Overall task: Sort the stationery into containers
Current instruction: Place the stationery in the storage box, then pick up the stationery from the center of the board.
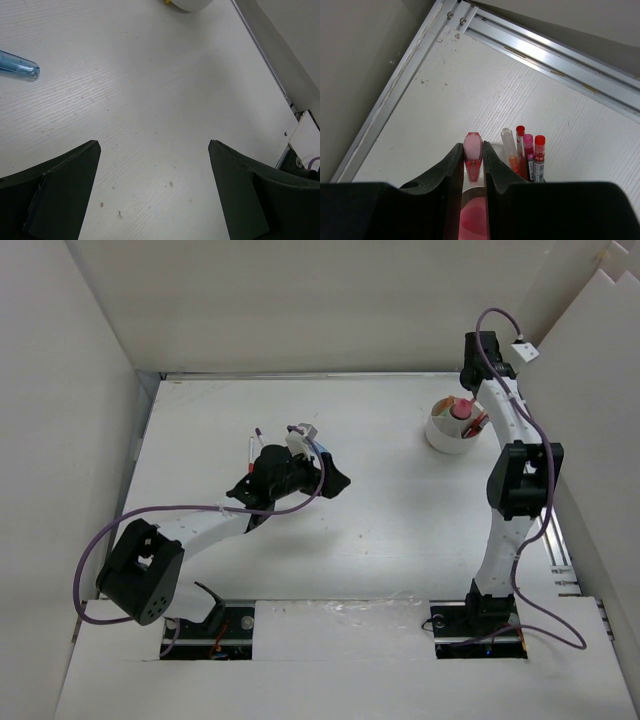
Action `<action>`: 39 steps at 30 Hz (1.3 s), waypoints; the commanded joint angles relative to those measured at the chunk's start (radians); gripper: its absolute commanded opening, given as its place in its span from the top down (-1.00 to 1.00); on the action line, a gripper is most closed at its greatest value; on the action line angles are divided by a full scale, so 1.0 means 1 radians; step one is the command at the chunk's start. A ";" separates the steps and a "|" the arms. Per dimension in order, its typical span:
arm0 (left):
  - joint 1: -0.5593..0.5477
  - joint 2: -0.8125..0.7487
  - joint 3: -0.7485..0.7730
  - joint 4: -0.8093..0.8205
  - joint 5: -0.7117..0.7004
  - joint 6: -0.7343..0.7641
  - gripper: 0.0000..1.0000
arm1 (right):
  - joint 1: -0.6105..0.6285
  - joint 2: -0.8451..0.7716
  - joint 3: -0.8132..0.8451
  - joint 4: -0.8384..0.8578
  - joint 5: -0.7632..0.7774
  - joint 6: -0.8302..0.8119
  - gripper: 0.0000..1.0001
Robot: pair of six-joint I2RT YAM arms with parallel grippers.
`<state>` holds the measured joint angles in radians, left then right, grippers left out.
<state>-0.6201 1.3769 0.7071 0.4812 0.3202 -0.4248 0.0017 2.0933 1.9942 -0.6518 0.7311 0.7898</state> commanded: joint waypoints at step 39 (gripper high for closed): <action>-0.032 0.370 0.362 -0.286 -0.569 -0.129 -0.34 | 0.307 -0.742 -0.797 0.388 -0.349 0.132 0.88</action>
<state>-0.6281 1.7142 0.9981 0.2081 -0.2234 -0.5072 0.3031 1.3853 1.2484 -0.3305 0.4492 0.8932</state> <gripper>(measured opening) 0.672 0.052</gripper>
